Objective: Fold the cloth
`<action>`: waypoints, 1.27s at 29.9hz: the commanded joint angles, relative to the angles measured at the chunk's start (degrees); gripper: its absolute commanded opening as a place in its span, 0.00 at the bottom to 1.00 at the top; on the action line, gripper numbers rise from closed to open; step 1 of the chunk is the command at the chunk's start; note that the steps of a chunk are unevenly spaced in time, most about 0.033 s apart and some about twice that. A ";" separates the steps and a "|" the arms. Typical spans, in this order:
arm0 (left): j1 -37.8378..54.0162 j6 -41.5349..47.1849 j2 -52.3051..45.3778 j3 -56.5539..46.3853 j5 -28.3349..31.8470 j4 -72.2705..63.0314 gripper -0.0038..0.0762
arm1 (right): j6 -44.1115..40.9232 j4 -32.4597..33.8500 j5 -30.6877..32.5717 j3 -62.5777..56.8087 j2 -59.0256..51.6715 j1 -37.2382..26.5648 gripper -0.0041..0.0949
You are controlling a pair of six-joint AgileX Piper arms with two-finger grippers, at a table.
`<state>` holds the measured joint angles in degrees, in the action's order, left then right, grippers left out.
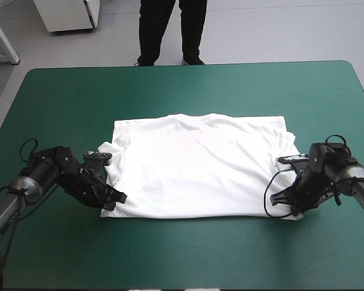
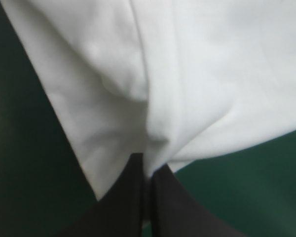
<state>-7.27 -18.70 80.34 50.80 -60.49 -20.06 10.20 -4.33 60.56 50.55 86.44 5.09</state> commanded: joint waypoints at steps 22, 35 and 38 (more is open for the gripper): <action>0.01 1.65 -11.58 19.71 -6.80 1.10 0.04 | -3.23 -0.13 9.20 20.77 -10.45 0.20 0.02; 0.01 2.37 -2.80 25.89 3.24 3.38 0.04 | -4.06 4.33 5.40 34.91 -1.26 0.20 0.02; 0.01 2.37 -0.81 26.13 7.23 3.49 0.04 | -4.06 4.33 4.78 38.76 2.52 -0.01 0.02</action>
<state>-7.27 -16.98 79.82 74.70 -59.12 -15.72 6.10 -1.14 67.76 84.34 87.84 5.15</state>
